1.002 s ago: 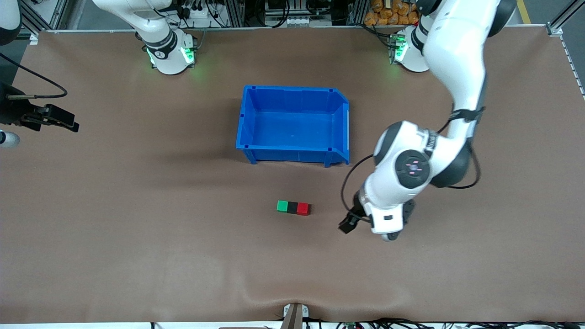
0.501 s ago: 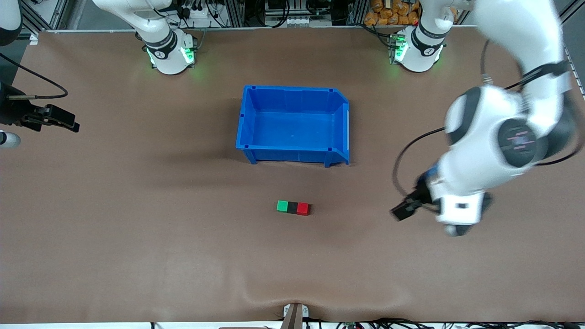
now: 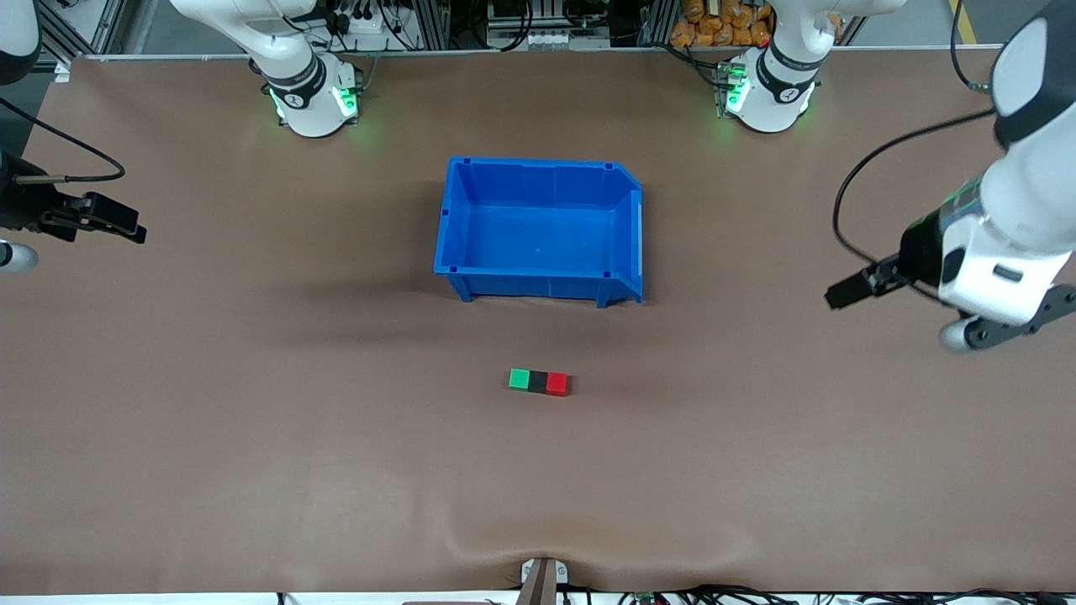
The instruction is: Attach green and red cubes to black cube
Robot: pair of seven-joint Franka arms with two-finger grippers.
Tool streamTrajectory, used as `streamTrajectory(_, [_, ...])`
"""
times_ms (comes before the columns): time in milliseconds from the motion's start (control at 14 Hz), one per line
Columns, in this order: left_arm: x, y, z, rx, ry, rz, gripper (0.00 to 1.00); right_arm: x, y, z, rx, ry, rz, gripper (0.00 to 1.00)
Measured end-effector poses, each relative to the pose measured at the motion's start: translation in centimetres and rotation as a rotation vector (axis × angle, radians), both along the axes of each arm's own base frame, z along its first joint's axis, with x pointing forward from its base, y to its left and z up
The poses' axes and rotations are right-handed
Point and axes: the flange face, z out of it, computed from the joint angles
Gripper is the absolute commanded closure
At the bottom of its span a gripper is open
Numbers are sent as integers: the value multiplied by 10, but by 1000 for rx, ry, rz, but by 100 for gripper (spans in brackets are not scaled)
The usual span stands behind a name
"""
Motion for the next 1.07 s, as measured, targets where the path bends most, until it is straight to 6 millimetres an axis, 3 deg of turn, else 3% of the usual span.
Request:
streamTrajectory(286, [-23,34,-3,5,47,-75,0,0,0,0,0,0,0,0])
streamTrajectory(573, [-90,41,-2,23,32,-107,0,0,0,0,0,0,0,0])
streamTrajectory(716, [-114,42,-2,29,21,-110,0,0,0,0,0,-1,0,0])
streamTrajectory(1074, [-121,58,-2,29,18,-109,0,0,0,0,0,-1,0,0])
